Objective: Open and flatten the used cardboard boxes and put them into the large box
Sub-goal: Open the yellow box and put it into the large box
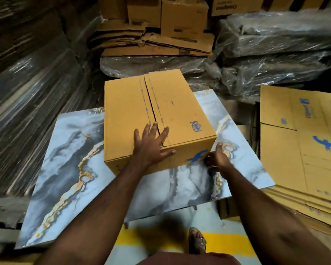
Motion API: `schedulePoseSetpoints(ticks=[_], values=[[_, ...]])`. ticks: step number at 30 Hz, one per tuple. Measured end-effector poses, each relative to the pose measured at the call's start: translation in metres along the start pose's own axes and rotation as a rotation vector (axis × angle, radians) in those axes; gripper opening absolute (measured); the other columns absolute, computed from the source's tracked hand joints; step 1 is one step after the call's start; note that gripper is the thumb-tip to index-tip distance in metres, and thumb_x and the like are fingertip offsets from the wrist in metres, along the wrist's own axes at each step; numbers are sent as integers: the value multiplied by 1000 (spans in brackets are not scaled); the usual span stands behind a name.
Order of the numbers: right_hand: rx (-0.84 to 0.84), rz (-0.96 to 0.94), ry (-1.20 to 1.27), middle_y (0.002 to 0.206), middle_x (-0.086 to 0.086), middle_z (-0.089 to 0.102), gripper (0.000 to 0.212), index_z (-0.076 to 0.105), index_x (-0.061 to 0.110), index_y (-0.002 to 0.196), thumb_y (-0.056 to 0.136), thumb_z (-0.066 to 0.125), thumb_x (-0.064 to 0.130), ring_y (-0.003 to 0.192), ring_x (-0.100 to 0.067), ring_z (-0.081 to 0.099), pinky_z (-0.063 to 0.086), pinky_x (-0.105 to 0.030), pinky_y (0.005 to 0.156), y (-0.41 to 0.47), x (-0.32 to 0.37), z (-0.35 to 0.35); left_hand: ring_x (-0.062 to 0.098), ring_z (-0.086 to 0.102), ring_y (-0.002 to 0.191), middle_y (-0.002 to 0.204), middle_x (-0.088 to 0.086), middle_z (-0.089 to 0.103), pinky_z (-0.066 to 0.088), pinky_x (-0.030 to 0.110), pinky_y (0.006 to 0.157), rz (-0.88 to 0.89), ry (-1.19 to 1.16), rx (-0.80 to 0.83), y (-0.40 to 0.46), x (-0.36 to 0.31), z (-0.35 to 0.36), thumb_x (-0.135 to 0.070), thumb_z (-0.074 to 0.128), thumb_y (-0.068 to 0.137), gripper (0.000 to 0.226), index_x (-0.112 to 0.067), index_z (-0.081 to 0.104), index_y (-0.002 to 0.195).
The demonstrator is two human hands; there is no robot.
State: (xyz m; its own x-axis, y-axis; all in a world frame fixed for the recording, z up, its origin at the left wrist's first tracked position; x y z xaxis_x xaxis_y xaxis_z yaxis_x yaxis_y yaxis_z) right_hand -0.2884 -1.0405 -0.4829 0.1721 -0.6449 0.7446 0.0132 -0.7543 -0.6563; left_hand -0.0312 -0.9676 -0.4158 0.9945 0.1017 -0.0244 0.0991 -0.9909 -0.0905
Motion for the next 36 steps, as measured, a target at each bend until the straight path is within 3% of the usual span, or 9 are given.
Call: schedulePoseSetpoints(ticks=[5,9,12,15,18,22,26,32,36], values=[[1,108,95,61,-1,24,74,40,18,68,87,10,83,46,-14,20,15,-21,50,11,-3,6,29,4,152,166,6,7,4,61,115,14,0,-69,0,2,8,-93,8,70,100,-43,5,156],[-15,127,99,53,-4,54,91,60,15,75,78,11,91,50,-18,52,37,-20,52,18,-1,16,27,4,152,166,4,8,3,60,116,-1,-22,-78,-3,0,8,-93,5,70,101,-42,7,156],[50,148,164,30,6,39,77,45,20,56,93,7,75,23,-6,38,28,-14,28,-2,14,18,25,4,153,166,2,8,6,59,117,-7,-9,-67,-5,1,4,-92,5,70,100,-41,6,156],[42,117,190,77,-11,70,89,68,13,99,90,10,80,71,-15,66,48,-24,63,4,27,18,22,6,153,166,0,8,9,57,119,-27,-64,-72,-4,11,-12,-94,10,71,101,-40,8,156],[111,15,328,145,-11,51,90,46,20,146,89,14,82,131,-31,48,42,-54,102,-7,66,25,20,7,153,166,-3,8,9,54,120,-80,-233,-137,-2,21,-38,-90,26,77,97,-38,12,157],[170,-258,506,133,-4,61,76,54,24,137,92,25,78,110,-24,61,52,-47,90,-51,152,45,20,18,151,164,-2,20,20,50,120,-157,-506,-365,-3,38,-72,-82,28,82,91,-32,19,157],[356,-611,410,78,3,57,57,66,19,96,99,32,65,64,-8,49,48,-24,64,-100,216,68,18,43,139,152,-1,45,39,31,109,-262,-902,-622,-10,54,-102,-71,37,90,77,-29,34,153],[550,-1070,-327,153,-6,32,63,14,47,155,98,33,66,140,-13,30,28,-31,118,-169,239,121,27,58,126,137,6,60,43,54,108,-208,-1939,-667,-12,74,-88,-74,49,87,76,-22,50,143],[476,-1261,-588,165,4,14,79,2,33,158,95,33,67,150,-7,6,9,-37,122,-178,223,153,25,62,121,131,3,65,45,54,105,-507,-2041,-736,-16,74,-65,-88,50,72,90,-25,56,137]])
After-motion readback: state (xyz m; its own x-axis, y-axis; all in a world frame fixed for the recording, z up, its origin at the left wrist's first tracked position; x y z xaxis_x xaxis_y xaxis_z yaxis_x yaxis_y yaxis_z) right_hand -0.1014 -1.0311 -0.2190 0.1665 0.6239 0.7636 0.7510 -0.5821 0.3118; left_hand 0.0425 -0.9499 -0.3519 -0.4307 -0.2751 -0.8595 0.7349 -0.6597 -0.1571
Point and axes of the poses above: each hand's wrist, its own y-axis towards the middle knuckle, its own z-axis out of the palm, x = y × z, the point moved 1 cm from there along y, towards the middle knuckle
